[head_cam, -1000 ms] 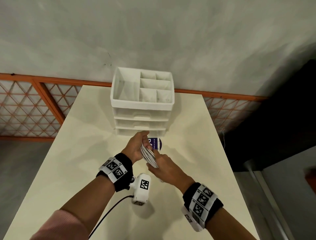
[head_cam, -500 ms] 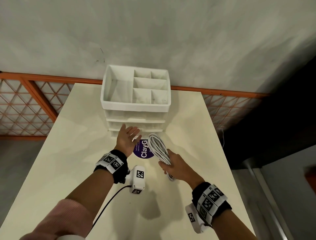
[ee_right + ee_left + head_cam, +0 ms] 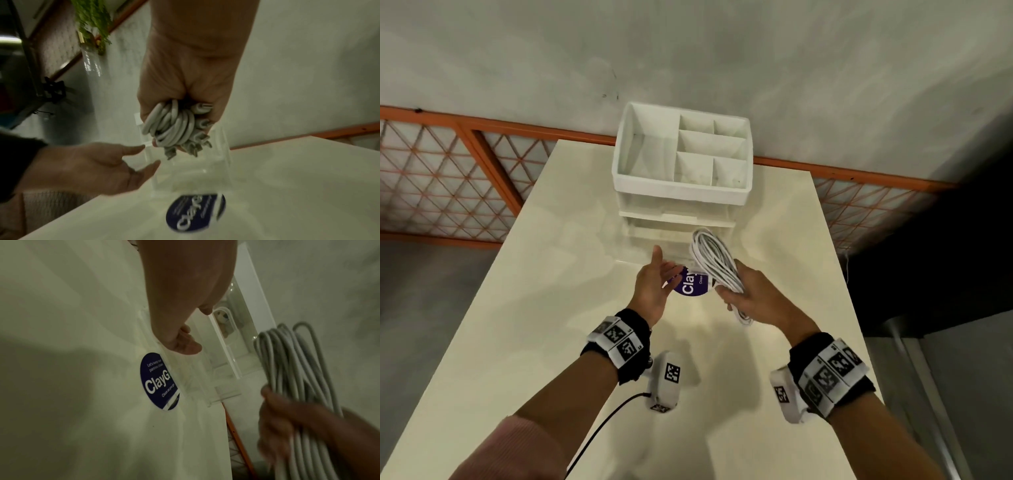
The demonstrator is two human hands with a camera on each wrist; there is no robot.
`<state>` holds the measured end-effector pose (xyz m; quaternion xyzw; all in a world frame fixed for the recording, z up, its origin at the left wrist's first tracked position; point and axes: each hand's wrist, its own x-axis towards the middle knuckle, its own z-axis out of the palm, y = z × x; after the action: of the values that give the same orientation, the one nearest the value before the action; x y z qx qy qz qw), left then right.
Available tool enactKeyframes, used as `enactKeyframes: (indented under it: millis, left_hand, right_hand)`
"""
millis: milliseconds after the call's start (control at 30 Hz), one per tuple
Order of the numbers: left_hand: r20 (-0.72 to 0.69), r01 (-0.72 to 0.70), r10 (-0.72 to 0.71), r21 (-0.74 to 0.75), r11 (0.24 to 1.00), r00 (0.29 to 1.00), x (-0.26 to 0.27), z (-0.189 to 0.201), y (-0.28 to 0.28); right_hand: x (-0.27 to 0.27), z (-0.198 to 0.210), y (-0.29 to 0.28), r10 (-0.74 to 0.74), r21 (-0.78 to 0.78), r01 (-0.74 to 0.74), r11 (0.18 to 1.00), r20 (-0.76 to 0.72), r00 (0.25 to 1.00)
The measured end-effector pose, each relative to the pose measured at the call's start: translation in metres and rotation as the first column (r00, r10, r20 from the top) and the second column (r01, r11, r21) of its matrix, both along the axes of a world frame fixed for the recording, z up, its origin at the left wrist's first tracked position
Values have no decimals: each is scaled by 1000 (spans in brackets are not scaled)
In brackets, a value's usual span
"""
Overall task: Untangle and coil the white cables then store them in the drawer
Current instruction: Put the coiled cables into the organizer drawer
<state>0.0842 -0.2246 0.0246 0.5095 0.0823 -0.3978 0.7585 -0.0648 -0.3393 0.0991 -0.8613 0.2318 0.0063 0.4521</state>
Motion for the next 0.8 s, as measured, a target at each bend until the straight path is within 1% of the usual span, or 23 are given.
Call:
enactKeyframes:
  millis: [67,133,233,300,367,400,467,600,667,800]
  left_hand:
    - [16,-10,10,4,1000,1000,-4,-1,5]
    - [18,-8,8,1,1000,1000,-7,-1,9]
    - [33,26,-25,-7,1000,999,-8,-2,14]
    - [49,57,-56,-14,998,997,-9,-3,16]
    - [48,68,-67,-21,997,997,-9,-2,17]
    - [43,70,-68,-25,997,997,-9,-2,17]
    - [28,66,-65,-44,997,998,-9,-1,17]
    - [5,40,-40,-54,998,999,-11,3,17]
    - [11,41,-40,-52,998,999,-12,5,19]
    - [26,31,-30,-28,999,999,-12,6,18]
  right_hand:
    - [26,13,-6,86,-92,-88,992,-26,996]
    - [55,21,-11,189,-188,-201,961,-80,979]
    - [91,28,-14,292,-324,-364,873,-251,923]
    - [109,28,-12,321,-363,-463,808,-387,864]
    - [121,23,-10,340,-331,-507,795,-449,826]
    - [124,20,-10,340,-308,-507,805,-461,820]
    - [130,13,-11,305,-281,-466,839,-466,830]
    - [140,-8,-21,173,-213,-281,936,-417,892]
    - [142,-19,-22,99,-212,-194,958,-391,915]
    - [142,-39,-15,-48,-232,-22,972,-293,955]
